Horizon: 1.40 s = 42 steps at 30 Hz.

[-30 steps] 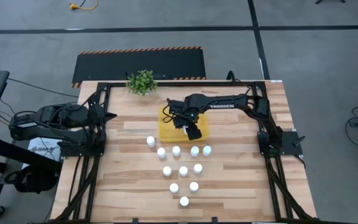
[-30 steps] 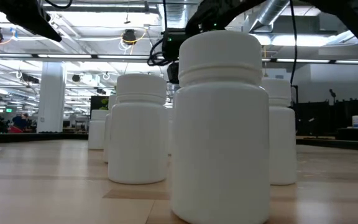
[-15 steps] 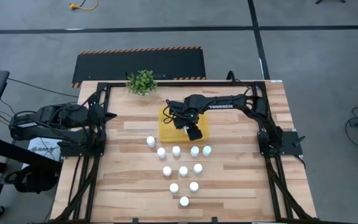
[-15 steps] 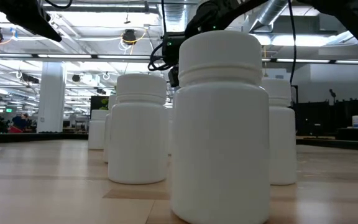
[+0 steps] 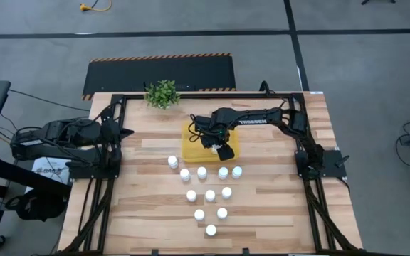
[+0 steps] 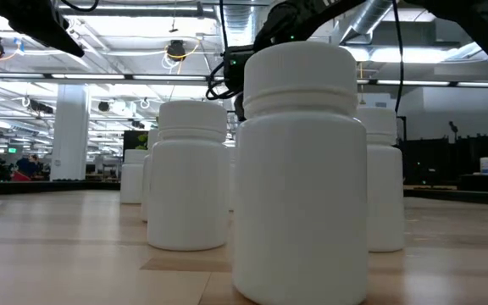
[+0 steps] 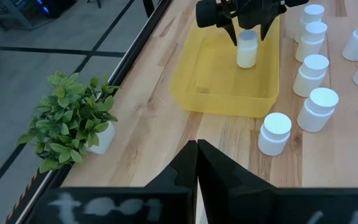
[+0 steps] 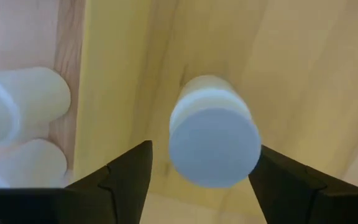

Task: Pick and place pill bottles into a basket
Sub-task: Put the white medicine bottle into the yellow bin

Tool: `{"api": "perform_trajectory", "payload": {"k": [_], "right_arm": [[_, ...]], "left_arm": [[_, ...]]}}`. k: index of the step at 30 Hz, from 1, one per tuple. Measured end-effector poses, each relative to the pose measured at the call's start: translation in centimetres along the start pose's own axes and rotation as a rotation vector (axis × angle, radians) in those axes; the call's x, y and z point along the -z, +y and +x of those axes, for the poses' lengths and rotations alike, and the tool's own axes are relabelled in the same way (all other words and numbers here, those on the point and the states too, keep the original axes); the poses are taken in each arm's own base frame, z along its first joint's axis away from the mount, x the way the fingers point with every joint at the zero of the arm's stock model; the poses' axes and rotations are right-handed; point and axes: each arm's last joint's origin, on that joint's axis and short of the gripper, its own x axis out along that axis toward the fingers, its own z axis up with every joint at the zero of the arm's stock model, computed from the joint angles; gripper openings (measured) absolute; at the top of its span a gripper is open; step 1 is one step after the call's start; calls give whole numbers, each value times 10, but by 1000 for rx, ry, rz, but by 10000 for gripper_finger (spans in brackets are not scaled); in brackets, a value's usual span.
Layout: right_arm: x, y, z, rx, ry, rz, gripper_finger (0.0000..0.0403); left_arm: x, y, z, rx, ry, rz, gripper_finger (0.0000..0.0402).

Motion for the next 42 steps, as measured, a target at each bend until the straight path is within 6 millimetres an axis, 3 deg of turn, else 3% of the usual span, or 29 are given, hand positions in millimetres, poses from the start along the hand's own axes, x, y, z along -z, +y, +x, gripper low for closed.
{"api": "perform_trajectory", "payload": {"k": [7,12,24,32,37,42], "right_arm": [[9,-3,-2,11,84,38,246],[13,-8,-17,-3,111,102,246],[22,-11,-99,19,72,282,244],[53,19,-178,114,-155,440,244],[78,50,-229,174,-364,514,244],[101,88,-261,233,-480,556,244]], "left_arm": [[0,0,0,0,0,0,0],[0,0,0,0,0,0,0],[0,0,0,0,0,0,0],[0,0,0,0,0,0,0],[0,0,0,-2,0,101,0],[0,0,0,-2,0,175,0]]}}
